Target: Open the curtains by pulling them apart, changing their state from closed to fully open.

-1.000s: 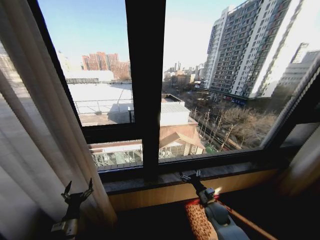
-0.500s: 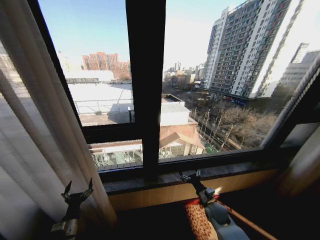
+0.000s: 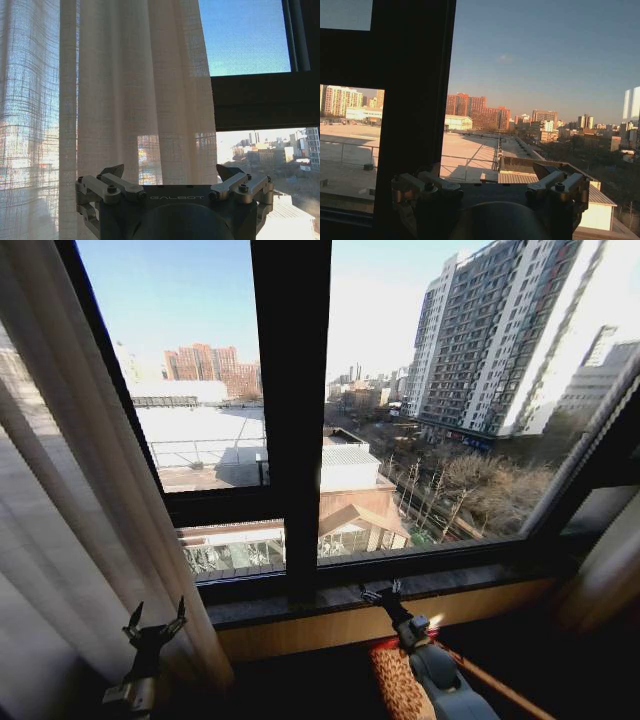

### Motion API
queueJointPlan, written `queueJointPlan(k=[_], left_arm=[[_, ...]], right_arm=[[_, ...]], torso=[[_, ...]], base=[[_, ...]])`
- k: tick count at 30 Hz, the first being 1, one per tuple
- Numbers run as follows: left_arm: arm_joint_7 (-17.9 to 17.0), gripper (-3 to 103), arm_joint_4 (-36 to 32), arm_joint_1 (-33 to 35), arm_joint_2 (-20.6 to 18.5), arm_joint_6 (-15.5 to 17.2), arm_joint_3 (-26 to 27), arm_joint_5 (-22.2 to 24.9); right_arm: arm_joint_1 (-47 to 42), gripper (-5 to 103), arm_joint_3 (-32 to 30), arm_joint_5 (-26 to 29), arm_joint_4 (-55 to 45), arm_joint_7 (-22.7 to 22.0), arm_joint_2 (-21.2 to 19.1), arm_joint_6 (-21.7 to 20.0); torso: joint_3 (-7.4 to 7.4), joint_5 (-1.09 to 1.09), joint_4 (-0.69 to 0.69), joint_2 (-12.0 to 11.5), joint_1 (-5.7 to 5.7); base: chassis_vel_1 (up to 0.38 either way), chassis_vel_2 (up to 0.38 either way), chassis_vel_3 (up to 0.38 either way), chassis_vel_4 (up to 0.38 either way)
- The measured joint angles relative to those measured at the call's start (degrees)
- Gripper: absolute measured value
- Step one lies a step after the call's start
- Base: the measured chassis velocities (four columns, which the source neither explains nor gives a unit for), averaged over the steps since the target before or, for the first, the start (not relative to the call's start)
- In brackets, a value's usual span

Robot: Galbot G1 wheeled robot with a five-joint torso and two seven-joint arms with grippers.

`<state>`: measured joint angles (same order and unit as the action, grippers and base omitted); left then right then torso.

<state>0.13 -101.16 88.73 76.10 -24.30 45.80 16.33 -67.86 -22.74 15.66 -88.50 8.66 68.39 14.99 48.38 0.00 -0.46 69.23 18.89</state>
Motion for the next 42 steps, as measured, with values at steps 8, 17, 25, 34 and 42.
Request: queueJointPlan(k=[8,17,25,34,42], left_arm=[[-1.13,100,-0.43,-3.69,-0.63,6.84,-3.12,0.33],[-3.39,100,-1.47,-11.12,-1.89,20.67,-9.43,1.18],[-5.19,100,-2.28,-16.95,-2.87,31.50,-14.39,1.87],[-5.57,100,-0.96,-18.98,-4.39,33.28,-13.99,2.05],[-5.20,100,5.96,-19.46,-7.96,22.76,-7.38,1.02]], right_arm=[[0.00,100,0.00,0.00,0.00,0.00,0.00,0.00],[0.00,100,-0.01,0.00,0.00,0.00,0.00,0.00],[0.00,100,-0.01,0.00,0.00,0.00,0.00,0.00],[0.01,100,0.00,0.00,-0.01,0.02,0.01,0.00],[0.01,100,0.00,0.00,0.01,0.01,0.00,-0.01]], torso=[[0.00,0.00,-0.01,0.00,0.00],[0.00,0.00,0.00,0.00,0.00],[0.00,0.01,0.00,0.00,0.01],[0.00,-0.07,-0.02,0.00,0.00],[0.00,-0.02,0.00,0.00,0.01]], base=[[0.000,0.000,0.000,0.000],[0.000,0.000,0.000,0.000],[0.000,0.000,0.000,0.000],[0.000,0.000,0.000,0.000],[0.000,0.000,0.000,0.000]])
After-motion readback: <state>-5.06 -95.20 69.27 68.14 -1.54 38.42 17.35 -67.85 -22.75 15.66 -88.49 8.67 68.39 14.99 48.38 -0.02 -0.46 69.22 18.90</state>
